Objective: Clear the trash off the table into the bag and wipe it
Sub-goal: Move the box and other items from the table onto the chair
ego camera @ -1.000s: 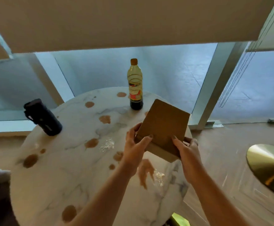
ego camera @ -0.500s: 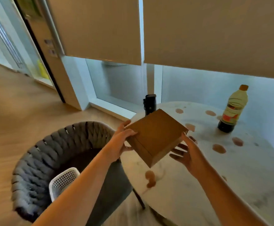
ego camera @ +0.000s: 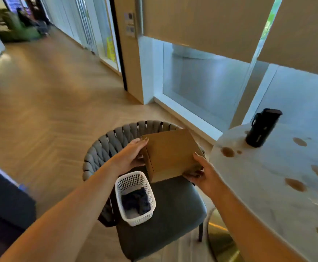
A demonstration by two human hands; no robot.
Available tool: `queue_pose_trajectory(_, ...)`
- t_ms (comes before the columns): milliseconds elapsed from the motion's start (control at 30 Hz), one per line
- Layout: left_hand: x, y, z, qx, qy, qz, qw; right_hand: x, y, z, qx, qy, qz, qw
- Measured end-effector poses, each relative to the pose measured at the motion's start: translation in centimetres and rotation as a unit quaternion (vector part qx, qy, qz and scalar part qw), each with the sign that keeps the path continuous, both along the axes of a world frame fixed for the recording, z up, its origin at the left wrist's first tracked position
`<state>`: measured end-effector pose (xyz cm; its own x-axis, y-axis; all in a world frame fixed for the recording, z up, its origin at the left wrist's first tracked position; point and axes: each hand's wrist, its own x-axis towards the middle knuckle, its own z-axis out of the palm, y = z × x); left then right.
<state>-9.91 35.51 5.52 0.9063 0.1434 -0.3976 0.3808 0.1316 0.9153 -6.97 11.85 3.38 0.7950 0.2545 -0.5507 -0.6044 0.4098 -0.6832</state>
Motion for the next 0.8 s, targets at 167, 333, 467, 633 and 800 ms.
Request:
queue_pose_trajectory(167,1.0,0.8,-5.2,-0.007,0.068,-0.013,0.998,1.9,4.0,-4.8,-0.033,0.028,-0.024,0.999)
queue_pose_trajectory(333,3.7,1.5,-10.4,-0.021,0.134,-0.007,0.991,5.9,4.9,-8.7,-0.103,0.015,0.010,0.994)
queue_pose_trajectory(467,7.3,1.8,-13.9,-0.040,0.164,0.020,0.985,11.5,6.3,-12.0,-0.141,0.011,0.046,0.989)
queue_pose_trajectory(633,12.2,2.4,-18.7,-0.042,0.197,0.080,0.976,17.9,8.6,-17.3,-0.152,0.036,0.089,0.984)
queue_pose_trajectory(800,16.9,4.4,-24.8,-0.022,0.249,0.114,0.961,22.0,11.9,-23.7,-0.176,0.078,0.091,0.977)
